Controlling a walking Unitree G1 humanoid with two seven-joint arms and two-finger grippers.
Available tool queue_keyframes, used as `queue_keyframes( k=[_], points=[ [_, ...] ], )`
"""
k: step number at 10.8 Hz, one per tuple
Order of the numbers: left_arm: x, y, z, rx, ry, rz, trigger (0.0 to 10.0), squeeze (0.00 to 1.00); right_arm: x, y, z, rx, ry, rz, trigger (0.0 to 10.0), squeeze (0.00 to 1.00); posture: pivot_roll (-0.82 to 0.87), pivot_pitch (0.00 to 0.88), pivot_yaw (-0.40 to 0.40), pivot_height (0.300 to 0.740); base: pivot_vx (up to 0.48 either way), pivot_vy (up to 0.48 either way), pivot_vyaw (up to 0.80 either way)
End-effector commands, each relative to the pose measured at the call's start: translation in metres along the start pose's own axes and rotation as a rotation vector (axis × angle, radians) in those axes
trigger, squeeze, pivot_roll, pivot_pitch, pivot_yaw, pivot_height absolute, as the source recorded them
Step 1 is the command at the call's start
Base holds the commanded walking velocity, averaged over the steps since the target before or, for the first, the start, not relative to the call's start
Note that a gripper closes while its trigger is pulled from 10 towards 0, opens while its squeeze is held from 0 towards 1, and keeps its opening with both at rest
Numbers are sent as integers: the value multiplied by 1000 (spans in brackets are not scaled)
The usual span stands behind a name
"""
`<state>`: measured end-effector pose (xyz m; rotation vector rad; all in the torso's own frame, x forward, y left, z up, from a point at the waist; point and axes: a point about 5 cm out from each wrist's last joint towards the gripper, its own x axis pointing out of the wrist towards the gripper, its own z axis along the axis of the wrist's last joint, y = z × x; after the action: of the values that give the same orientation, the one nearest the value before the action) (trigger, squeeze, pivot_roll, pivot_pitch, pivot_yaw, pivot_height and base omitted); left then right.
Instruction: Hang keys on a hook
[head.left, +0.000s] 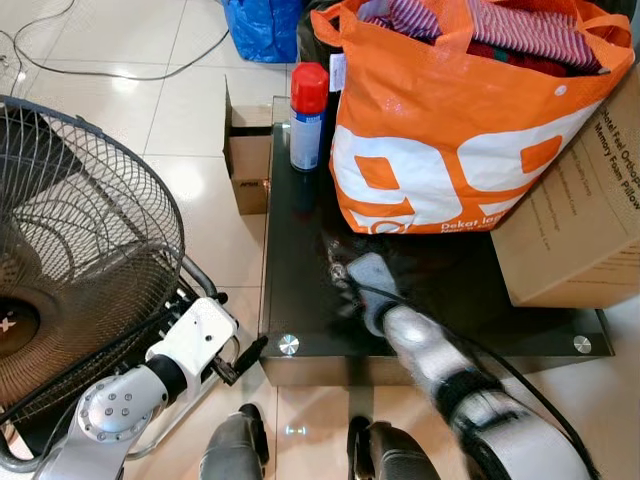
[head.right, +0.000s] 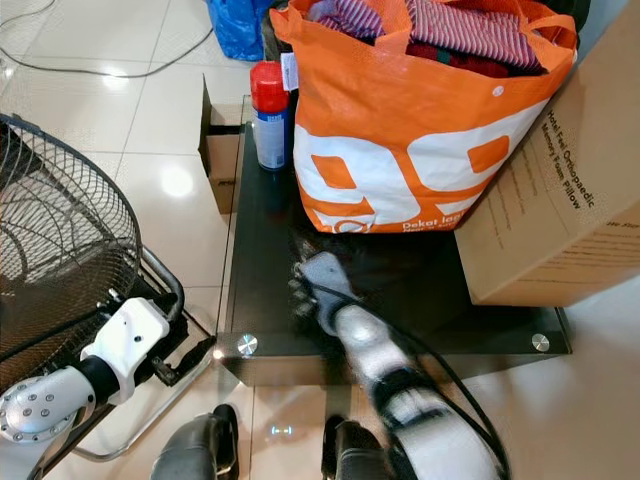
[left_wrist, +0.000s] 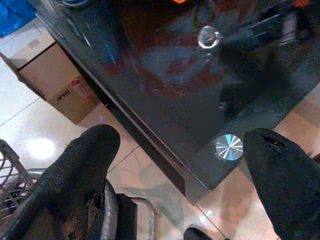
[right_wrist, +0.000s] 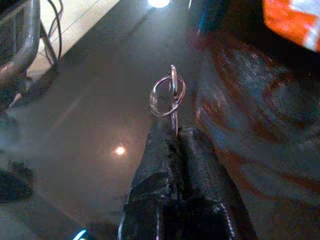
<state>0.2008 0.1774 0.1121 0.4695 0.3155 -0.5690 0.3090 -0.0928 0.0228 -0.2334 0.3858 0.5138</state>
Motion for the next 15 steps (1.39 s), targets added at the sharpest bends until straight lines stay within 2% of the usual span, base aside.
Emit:
queue_keyframes(
  k=[1,3,4,7,9,10,11,12,13,14,15],
  points=[
    [-1,-3,1,-5,1,-15,10000,0,-6,1,-13,4,37,20,0,0,85,275,-67,740,0,0,0],
    [0,-2,0,-9,-3,-11,10000,0,-29,-5,-26,-11,2,72,0,0,76,266,-71,740,0,0,0],
    [0,-2,0,-9,-3,-10,10000,0,-32,-5,-26,-8,-8,76,0,0,75,263,-71,740,0,0,0],
    [3,0,-1,-7,-7,-6,10000,0,-45,-4,-8,-10,-77,75,0,0,69,254,-69,740,0,0,0],
    [5,-3,-1,-9,-13,-5,10000,0,-51,-6,-2,43,-101,49,0,0,68,241,-75,740,0,0,0],
    [5,-4,-1,-17,-18,-1,10000,0,-58,-12,-3,128,-64,14,0,0,63,218,-76,740,0,0,0],
    [6,-6,0,-21,-27,-4,10000,0,-69,-14,-8,-108,22,76,0,0,57,199,-76,740,0,0,0],
    [9,-7,2,-21,-37,-5,10000,0,-72,-16,0,-19,5,76,0,0,53,190,-76,740,0,0,0],
    [13,-7,4,-20,-47,-5,10000,0,-75,-21,5,-147,26,61,0,0,48,178,-77,740,0,0,0],
    [18,-7,7,-17,-60,-2,10000,0,-80,-25,16,-210,22,78,0,0,42,145,-80,740,0,0,0],
    [22,-5,7,-15,-68,10,10000,0,-86,-30,32,-481,26,88,0,0,32,113,-85,740,0,0,0]
  ],
)
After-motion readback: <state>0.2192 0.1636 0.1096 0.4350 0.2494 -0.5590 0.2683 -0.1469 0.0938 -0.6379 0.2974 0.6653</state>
